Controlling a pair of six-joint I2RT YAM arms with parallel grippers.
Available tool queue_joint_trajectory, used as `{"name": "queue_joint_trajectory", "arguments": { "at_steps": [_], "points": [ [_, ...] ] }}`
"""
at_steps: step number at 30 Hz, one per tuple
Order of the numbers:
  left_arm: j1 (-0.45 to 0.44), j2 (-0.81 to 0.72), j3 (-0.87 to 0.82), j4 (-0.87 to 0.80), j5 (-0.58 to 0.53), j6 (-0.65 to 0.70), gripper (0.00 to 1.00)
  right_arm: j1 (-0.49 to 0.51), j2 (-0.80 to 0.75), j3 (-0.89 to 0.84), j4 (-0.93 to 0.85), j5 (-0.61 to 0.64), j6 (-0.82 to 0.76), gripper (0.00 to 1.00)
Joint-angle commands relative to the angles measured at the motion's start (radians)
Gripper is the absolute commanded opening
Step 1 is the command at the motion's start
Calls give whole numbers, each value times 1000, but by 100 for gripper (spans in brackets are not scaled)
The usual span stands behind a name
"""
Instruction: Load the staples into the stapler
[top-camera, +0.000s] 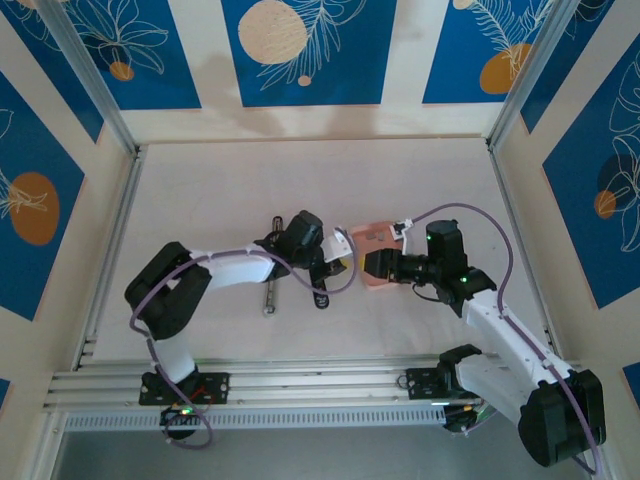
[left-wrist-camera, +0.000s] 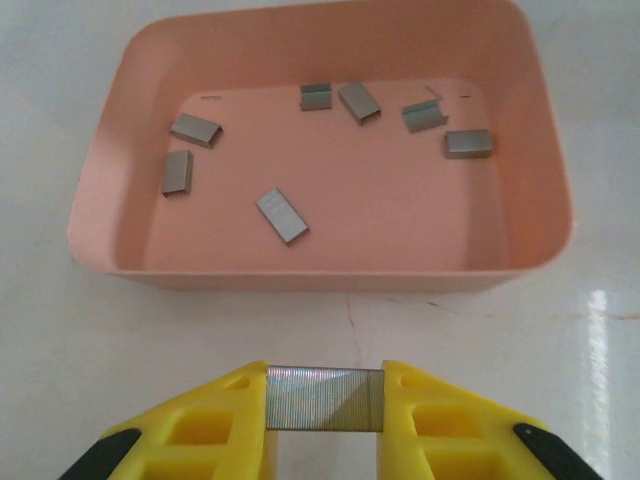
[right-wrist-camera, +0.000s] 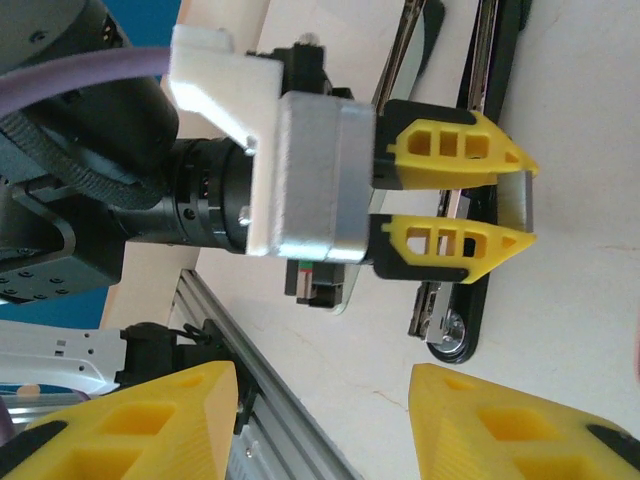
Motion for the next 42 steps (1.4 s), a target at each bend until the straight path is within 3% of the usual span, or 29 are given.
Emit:
{"name": "queue_joint_trajectory", "arguments": {
  "at_steps": [1,26,42],
  "points": [
    [-9,48,63,-69,-21,-33,24,-18,-22,-20,-21,-10,-22,49],
    [-7,232,211,-206,-23,-34,26,-77,-79,-44,-56,-31,-37,50],
    [-10,183,211,-228,-28,-34,43,-78,-80,2,-144,5,-62,50]
  ]
}}
